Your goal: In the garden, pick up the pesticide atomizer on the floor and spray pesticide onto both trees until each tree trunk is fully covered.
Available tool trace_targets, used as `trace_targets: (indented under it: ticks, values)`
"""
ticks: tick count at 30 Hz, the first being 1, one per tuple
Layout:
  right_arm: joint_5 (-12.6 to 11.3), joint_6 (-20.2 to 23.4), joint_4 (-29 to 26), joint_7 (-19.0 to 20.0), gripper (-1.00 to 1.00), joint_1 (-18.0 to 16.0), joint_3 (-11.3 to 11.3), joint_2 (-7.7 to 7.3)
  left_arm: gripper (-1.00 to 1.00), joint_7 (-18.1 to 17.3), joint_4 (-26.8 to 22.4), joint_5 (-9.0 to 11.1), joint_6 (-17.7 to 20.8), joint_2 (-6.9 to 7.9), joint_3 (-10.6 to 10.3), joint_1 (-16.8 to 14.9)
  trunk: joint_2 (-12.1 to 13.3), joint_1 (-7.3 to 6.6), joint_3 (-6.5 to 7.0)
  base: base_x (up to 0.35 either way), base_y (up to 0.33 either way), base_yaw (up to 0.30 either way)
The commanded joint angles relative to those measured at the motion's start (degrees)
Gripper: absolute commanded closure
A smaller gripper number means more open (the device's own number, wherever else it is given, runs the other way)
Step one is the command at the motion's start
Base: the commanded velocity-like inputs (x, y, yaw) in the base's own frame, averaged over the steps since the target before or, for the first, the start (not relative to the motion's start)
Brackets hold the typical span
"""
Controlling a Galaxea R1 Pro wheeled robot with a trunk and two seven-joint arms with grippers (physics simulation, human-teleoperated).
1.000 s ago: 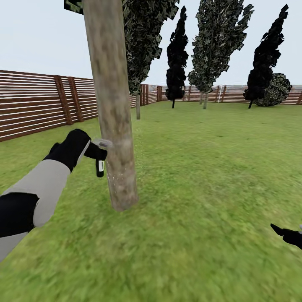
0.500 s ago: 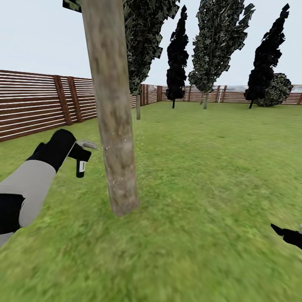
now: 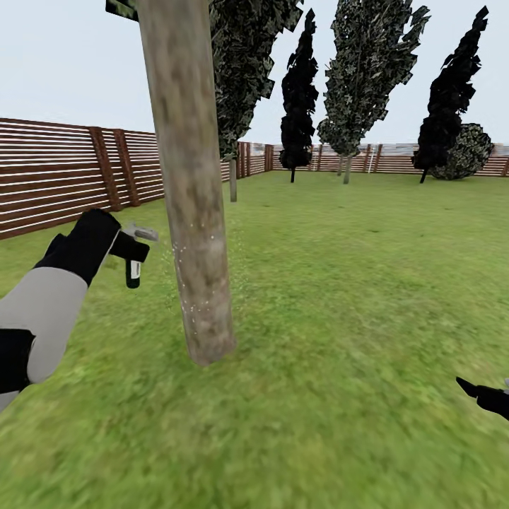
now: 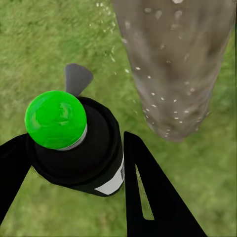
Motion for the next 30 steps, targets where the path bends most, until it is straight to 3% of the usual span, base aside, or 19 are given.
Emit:
trace_targets:
  ticks: [1, 5, 9, 13, 19, 24, 30]
  values:
    - [0.0, 0.0, 0.0, 0.0, -1.00, 0.0, 0.0, 0.00, 1.00, 0.0, -0.5, 0.0, 0.0, 0.00, 0.6, 0.0, 0.0, 0.00, 0.00, 0.000, 0.000, 0.000]
    - [0.0, 0.0, 0.0, 0.0, -1.00, 0.0, 0.0, 0.00, 1.00, 0.2, 0.7, -0.2, -0.3, 0.18, 1.6, 0.3, 0.0, 0.00, 0.00, 0.000, 0.000, 0.000]
    - [0.0, 0.0, 0.0, 0.0, -1.00, 0.0, 0.0, 0.00, 1.00, 0.3, 7.9, -0.3, -3.5, 0.42, 1.7, 0.8, 0.0, 0.00, 0.00, 0.000, 0.000, 0.000]
    - [0.0, 0.0, 0.0, 0.0, -1.00, 0.0, 0.0, 0.00, 1.00, 0.4, 11.9, -0.2, -6.0, 0.38, 1.7, 2.8, 0.0, 0.00, 0.00, 0.000, 0.000, 0.000]
    - [0.0, 0.0, 0.0, 0.0, -1.00, 0.0, 0.0, 0.00, 1.00, 1.9, 12.6, 0.0, -7.1, 0.08, 1.7, 5.9, 0.0, 0.00, 0.00, 0.008, -0.073, 0.128]
    - [0.0, 0.0, 0.0, 0.0, -1.00, 0.0, 0.0, 0.00, 1.00, 3.2, 12.6, 0.1, -7.1, -1.12, 1.7, 6.7, 0.0, 0.00, 0.00, 0.035, -0.291, 0.065]
    - [0.0, 0.0, 0.0, 0.0, -1.00, 0.0, 0.0, 0.00, 1.00, 3.2, 12.7, 0.1, -7.1, -1.32, 1.7, 7.1, 0.0, 0.00, 0.00, -0.013, -0.307, 0.243]
